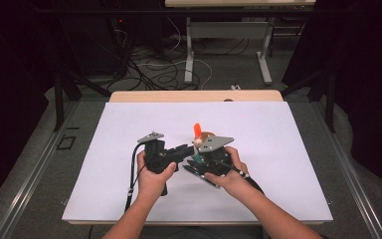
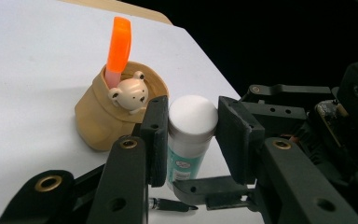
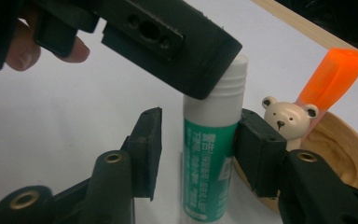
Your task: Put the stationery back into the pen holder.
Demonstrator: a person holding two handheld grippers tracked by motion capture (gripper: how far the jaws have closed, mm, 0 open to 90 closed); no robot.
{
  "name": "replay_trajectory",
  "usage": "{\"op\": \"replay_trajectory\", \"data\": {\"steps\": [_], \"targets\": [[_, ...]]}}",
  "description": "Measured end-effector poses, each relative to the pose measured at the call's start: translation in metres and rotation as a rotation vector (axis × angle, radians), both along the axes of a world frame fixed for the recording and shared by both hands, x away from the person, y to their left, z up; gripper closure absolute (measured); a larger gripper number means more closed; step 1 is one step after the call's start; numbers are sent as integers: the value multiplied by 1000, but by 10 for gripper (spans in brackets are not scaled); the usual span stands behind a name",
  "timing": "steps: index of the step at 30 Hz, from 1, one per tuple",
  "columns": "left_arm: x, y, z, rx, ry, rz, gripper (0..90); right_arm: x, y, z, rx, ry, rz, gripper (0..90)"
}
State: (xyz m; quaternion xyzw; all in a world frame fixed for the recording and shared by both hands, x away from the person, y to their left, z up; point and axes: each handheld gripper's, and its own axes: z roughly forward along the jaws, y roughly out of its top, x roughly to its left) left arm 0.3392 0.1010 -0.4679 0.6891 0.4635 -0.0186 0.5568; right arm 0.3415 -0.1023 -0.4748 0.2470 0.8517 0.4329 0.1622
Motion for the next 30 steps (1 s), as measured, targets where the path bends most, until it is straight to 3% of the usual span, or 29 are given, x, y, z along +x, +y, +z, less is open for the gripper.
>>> {"op": "replay_trajectory", "data": {"steps": [7,19,24,30], "targets": [[-1,0,0,2,-5,4,650,5,3,0,-2,9,-10,630],[1,2,3,15,0,2,648,6,2,0,8,12,-8,650],[1,5,10,10,1,32,642,7,3,0,5,13,-14,650],[3,17,17,12,-20,66,568,9,-1,2,13,-2,-17,650]]}}
